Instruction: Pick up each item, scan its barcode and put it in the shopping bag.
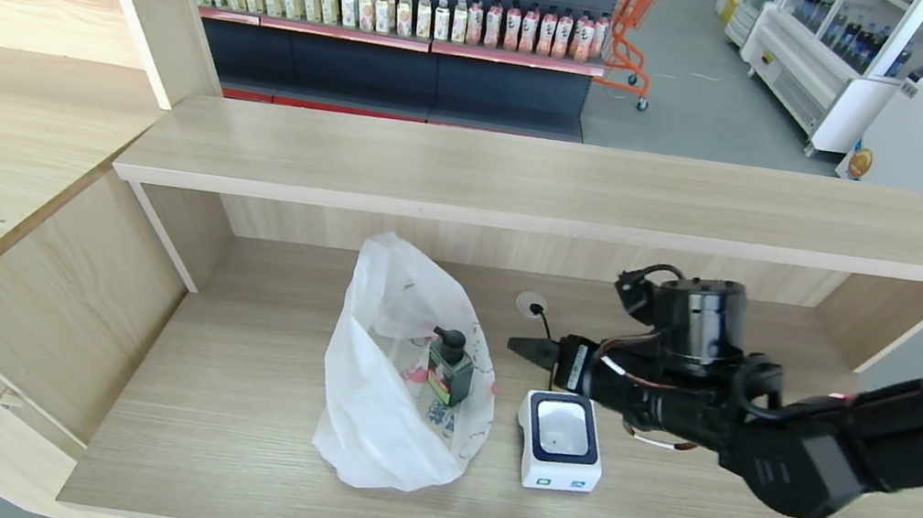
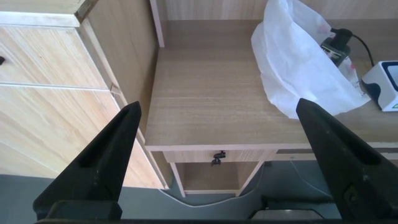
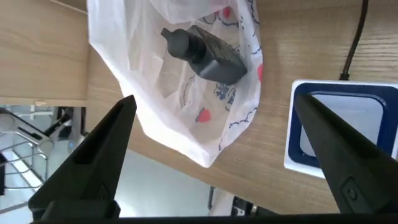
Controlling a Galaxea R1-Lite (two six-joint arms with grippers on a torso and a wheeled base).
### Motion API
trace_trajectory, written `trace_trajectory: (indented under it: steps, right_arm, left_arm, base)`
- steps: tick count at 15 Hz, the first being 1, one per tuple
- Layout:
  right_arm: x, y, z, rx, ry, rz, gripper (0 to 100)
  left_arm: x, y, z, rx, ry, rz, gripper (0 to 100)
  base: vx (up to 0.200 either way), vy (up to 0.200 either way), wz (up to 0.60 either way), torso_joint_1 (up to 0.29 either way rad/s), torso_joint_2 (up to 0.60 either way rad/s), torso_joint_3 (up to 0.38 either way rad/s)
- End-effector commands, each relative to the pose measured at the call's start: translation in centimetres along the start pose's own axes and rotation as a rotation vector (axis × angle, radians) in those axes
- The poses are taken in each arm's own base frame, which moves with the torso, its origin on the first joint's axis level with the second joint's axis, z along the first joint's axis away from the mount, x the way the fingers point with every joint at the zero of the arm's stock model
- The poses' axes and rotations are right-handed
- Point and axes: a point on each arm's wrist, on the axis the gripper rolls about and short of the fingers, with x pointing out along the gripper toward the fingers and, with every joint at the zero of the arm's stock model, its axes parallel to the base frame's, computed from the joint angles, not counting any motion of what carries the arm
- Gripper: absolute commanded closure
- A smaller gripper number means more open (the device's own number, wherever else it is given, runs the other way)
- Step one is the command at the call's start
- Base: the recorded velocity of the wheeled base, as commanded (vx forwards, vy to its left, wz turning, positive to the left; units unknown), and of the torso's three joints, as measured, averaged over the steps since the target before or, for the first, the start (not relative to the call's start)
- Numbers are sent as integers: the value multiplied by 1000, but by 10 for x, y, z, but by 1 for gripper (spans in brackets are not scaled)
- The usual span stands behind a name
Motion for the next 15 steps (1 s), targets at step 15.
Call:
trace_trajectory:
  steps: [15]
  right_arm:
    - [-164,-34,11,136,-173,-194,0]
  left_arm:
    - [0,0,0,-7,0,0,0]
  base:
    - [0,-27,0,0,1,0]
